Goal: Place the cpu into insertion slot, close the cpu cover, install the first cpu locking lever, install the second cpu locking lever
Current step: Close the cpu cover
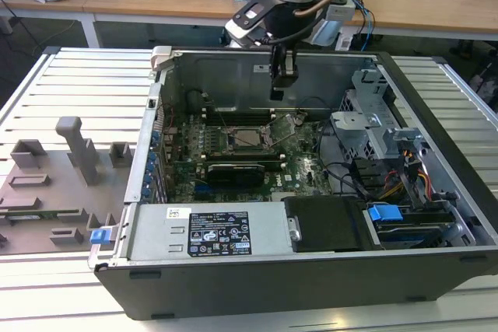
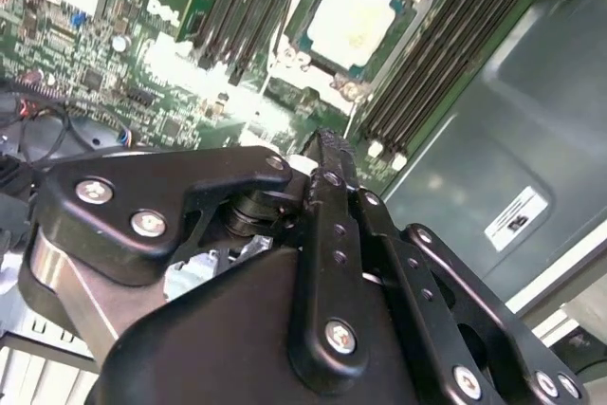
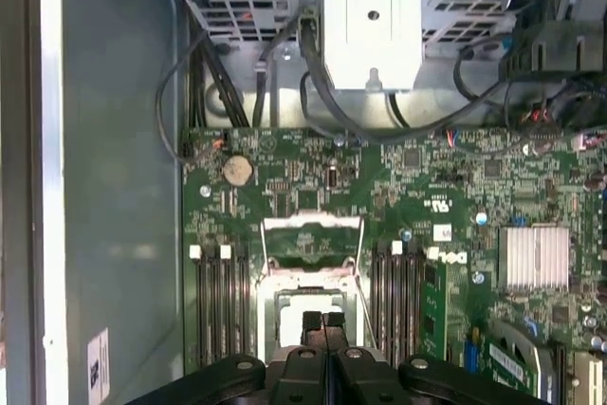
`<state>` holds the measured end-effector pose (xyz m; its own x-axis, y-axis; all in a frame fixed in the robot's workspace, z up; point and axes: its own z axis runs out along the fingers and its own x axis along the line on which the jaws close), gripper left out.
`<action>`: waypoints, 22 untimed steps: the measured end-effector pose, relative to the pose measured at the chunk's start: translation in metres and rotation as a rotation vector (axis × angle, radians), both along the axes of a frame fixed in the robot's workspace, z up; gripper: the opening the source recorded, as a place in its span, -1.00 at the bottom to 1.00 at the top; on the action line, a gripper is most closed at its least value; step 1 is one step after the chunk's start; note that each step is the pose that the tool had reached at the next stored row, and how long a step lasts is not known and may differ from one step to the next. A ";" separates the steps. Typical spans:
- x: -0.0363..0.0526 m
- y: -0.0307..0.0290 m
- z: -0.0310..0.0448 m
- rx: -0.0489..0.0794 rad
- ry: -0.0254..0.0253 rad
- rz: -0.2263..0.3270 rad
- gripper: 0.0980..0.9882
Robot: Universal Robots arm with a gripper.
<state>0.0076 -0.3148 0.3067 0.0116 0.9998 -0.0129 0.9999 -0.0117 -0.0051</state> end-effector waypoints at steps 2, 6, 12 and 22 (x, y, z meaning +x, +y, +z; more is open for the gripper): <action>0.0074 0.0002 0.0000 0.000 0.0018 0.000 -0.98; 0.0266 0.0002 0.0000 0.000 0.0077 0.000 -0.98; 0.0527 0.0007 -0.0002 0.000 0.0167 0.000 -0.98; 0.0650 0.0009 -0.0159 0.000 0.0338 0.000 -0.98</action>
<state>0.0726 -0.3139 0.2908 0.0108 0.9999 -0.0132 0.9992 -0.0114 -0.0389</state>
